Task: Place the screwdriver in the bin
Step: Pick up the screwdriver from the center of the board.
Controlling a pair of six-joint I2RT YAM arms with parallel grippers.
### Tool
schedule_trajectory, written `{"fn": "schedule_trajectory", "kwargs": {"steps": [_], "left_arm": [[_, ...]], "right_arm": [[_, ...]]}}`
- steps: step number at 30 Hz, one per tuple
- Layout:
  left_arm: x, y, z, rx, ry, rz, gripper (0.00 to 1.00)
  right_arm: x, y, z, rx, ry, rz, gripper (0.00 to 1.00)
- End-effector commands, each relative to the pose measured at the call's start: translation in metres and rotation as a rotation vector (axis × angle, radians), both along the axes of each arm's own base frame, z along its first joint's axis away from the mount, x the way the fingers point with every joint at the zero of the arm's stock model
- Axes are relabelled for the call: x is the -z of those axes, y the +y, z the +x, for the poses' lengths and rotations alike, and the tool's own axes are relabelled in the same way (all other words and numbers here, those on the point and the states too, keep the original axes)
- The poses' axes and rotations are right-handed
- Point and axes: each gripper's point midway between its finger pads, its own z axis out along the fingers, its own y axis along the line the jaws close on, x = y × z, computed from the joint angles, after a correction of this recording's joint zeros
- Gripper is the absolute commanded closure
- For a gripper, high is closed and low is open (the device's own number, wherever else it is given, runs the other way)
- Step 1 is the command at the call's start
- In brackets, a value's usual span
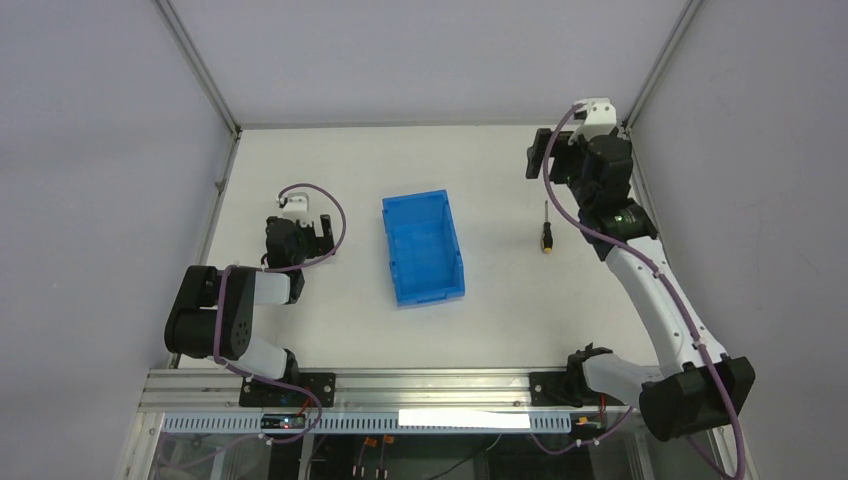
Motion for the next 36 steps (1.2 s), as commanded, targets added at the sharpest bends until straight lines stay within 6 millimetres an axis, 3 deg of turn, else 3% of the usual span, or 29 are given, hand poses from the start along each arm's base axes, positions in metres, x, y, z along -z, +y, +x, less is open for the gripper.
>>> {"fn": "schedule_trajectory", "kwargs": {"steps": [1, 4, 10, 17, 25, 36], "left_arm": [[-0.016, 0.004, 0.009, -0.015, -0.053, -0.01, 0.0], [-0.017, 0.004, 0.009, -0.014, -0.055, -0.01, 0.0], [-0.017, 0.004, 0.009, -0.016, -0.054, -0.01, 0.0], [-0.017, 0.004, 0.009, -0.014, -0.054, -0.01, 0.0], [-0.016, 0.004, 0.009, -0.014, -0.053, -0.01, 0.0], [-0.016, 0.004, 0.009, -0.014, -0.053, -0.01, 0.0]], "right_arm": [[-0.037, 0.0, -0.02, 0.0, 0.052, 0.033, 0.01], [-0.075, -0.004, -0.027, 0.004, -0.006, 0.036, 0.01], [-0.124, -0.012, -0.044, 0.014, -0.06, 0.019, 0.01], [-0.143, -0.019, -0.055, 0.027, -0.088, 0.01, 0.01], [-0.109, -0.032, -0.04, 0.1, 0.03, -0.079, 0.01], [-0.016, -0.034, 0.003, 0.138, 0.256, -0.11, 0.01]]}}
